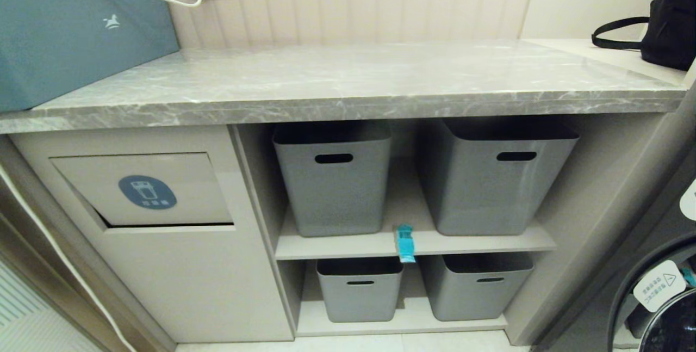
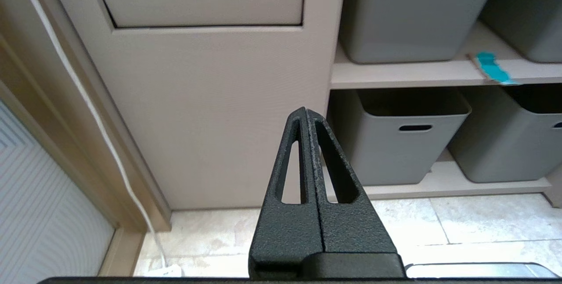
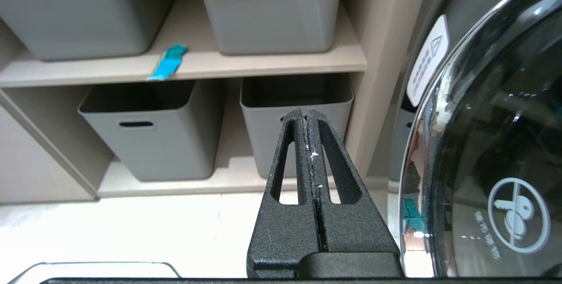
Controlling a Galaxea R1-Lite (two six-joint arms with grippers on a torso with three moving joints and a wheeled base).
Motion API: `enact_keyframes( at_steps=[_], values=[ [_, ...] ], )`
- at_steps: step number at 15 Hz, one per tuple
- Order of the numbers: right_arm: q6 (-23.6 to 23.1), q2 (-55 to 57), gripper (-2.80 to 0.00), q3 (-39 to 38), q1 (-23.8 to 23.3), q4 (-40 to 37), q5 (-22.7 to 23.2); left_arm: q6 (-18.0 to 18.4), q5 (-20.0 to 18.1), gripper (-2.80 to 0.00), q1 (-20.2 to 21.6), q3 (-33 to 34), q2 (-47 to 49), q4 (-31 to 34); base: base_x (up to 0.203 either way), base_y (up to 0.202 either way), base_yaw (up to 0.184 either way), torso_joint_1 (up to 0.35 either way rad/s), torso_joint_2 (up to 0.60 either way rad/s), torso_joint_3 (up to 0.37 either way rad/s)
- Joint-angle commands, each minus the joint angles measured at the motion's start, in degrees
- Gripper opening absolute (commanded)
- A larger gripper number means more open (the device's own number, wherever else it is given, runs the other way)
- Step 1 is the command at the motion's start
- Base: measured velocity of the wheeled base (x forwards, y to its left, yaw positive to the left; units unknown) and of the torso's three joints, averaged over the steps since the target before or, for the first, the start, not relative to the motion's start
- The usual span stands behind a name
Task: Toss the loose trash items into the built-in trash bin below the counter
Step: Pick up the garbage
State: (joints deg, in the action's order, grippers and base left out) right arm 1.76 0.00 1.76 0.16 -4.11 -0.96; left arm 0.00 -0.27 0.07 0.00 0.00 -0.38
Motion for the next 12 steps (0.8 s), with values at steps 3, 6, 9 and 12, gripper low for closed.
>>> enact_keyframes(
  at_steps=[3,6,9,12],
  values=[
    [0.0,0.0,-2.80,0.0,0.0,0.0,0.0,0.0,0.0,-2.80,0.0,0.1,0.1,-0.1,0.000,0.000,0.000,0.002,0.00,-0.204],
    [0.0,0.0,-2.80,0.0,0.0,0.0,0.0,-0.1,0.0,-2.80,0.0,0.1,0.1,-0.1,0.000,0.000,0.000,0.004,0.00,-0.199],
    [0.0,0.1,-2.80,0.0,0.0,0.0,0.0,-0.3,0.0,-2.80,0.0,0.1,0.1,-0.1,0.000,0.000,0.000,0.004,0.00,-0.196],
    [0.0,0.0,-2.80,0.0,0.0,0.1,0.0,-0.3,0.0,-2.80,0.0,0.1,0.1,-0.1,0.000,0.000,0.000,0.004,0.00,-0.201]
  ],
)
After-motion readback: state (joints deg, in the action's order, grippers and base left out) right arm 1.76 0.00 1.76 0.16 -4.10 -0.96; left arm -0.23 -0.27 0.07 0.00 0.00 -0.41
